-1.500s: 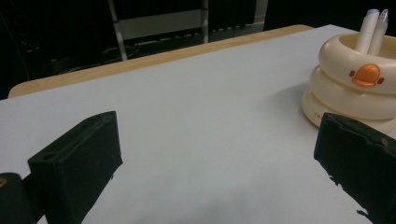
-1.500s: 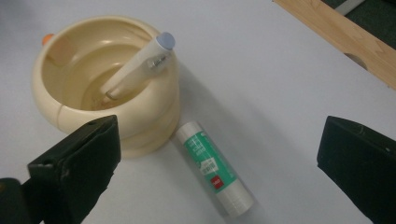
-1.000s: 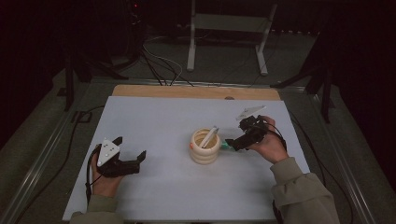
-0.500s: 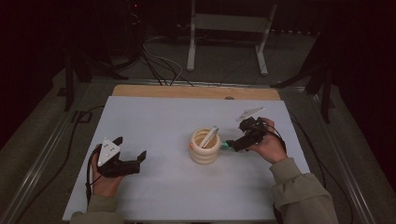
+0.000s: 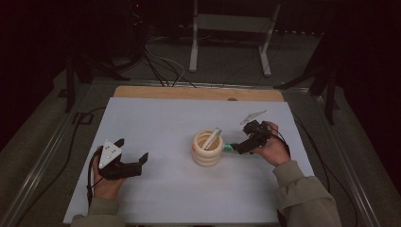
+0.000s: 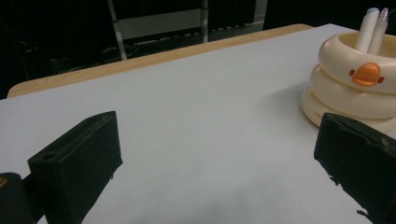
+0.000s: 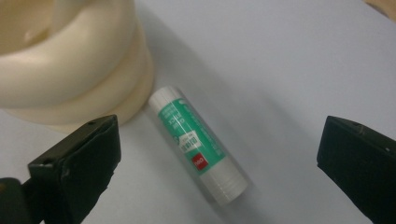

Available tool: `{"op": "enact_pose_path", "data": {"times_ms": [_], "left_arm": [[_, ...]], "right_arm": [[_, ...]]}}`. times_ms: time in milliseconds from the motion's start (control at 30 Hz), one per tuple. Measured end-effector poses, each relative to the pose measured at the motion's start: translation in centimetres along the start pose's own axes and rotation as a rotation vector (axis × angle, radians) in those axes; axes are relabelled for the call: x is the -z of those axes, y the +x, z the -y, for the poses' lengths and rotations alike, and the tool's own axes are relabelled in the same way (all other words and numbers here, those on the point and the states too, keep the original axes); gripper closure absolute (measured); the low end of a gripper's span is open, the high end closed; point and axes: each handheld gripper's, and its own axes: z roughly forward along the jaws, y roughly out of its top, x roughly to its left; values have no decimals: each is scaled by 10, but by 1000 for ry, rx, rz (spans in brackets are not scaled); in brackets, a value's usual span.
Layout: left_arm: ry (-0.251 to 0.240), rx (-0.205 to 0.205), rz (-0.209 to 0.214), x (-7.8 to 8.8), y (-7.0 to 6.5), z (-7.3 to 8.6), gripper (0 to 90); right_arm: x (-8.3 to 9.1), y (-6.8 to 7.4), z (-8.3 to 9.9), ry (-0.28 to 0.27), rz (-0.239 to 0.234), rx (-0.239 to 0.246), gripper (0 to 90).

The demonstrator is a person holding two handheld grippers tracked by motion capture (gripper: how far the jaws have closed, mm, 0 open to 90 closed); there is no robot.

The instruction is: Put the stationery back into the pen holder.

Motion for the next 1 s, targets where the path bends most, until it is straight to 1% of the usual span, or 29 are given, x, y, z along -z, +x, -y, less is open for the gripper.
{"op": "enact_pose_path", "data": {"times_ms": [500, 533, 733, 767, 867, 967, 1000], "left_arm": [[0, -1, 0, 0, 0, 0, 13], [-1, 0, 1, 0, 0, 0, 13], [1, -1, 0, 0, 0, 0, 13], [1, -2, 0, 0, 0, 0, 13], [1, -2, 0, 0, 0, 0, 13], [-1, -1, 0, 0, 0, 0, 13], [-1, -1, 0, 0, 0, 0, 13]], "right_arm": [[-8, -2, 3, 26, 7, 3, 2], [-10, -2, 4, 38, 6, 5, 2], [-14, -3, 5, 54, 6, 10, 2], [-15, -3, 6, 57, 4, 17, 25], [-17, -3, 6, 66, -1, 19, 35], [-21, -2, 7, 85, -13, 32, 87], [-21, -2, 7, 85, -13, 32, 87]]}}
